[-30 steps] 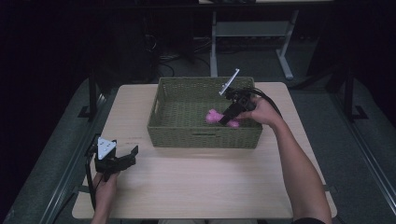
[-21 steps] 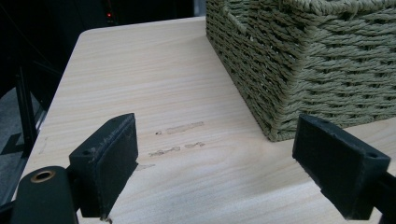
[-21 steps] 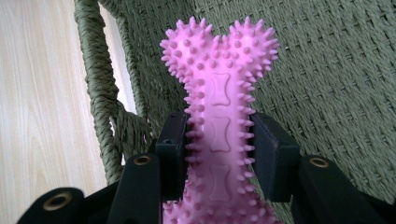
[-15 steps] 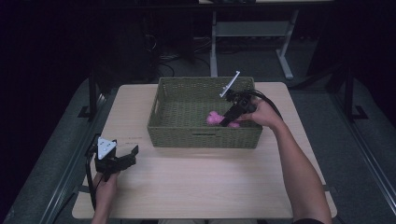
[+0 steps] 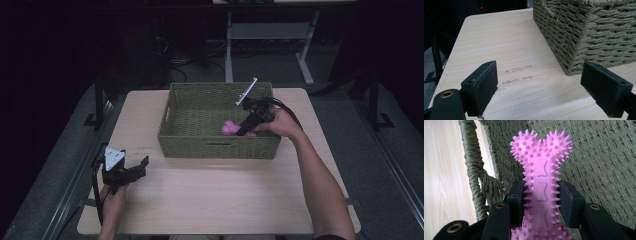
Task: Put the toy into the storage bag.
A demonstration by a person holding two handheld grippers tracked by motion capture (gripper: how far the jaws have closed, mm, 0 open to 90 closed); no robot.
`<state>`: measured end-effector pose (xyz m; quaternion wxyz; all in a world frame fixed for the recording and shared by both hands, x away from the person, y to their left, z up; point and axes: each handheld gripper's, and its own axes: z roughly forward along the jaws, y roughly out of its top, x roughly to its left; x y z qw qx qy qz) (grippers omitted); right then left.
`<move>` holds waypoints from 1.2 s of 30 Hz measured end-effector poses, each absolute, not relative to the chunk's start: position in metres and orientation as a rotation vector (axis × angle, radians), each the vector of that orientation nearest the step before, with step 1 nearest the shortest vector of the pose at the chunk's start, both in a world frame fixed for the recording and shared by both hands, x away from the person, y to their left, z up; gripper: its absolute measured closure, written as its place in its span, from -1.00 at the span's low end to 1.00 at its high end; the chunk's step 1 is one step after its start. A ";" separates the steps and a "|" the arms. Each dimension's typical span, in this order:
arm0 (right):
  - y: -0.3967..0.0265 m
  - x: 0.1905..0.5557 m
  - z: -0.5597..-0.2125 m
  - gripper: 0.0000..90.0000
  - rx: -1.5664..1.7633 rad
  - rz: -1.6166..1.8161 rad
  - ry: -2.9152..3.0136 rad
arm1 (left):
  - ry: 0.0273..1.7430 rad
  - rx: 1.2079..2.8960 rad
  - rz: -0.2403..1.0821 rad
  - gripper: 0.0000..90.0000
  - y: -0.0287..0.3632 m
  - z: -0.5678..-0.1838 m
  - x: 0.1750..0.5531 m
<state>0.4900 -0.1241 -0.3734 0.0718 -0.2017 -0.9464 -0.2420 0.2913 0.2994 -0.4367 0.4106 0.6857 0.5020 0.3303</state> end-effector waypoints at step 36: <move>-0.131 0.489 -0.360 0.06 -0.670 -0.812 -2.829 | 1.259 1.733 0.825 -0.70 0.298 -0.437 0.291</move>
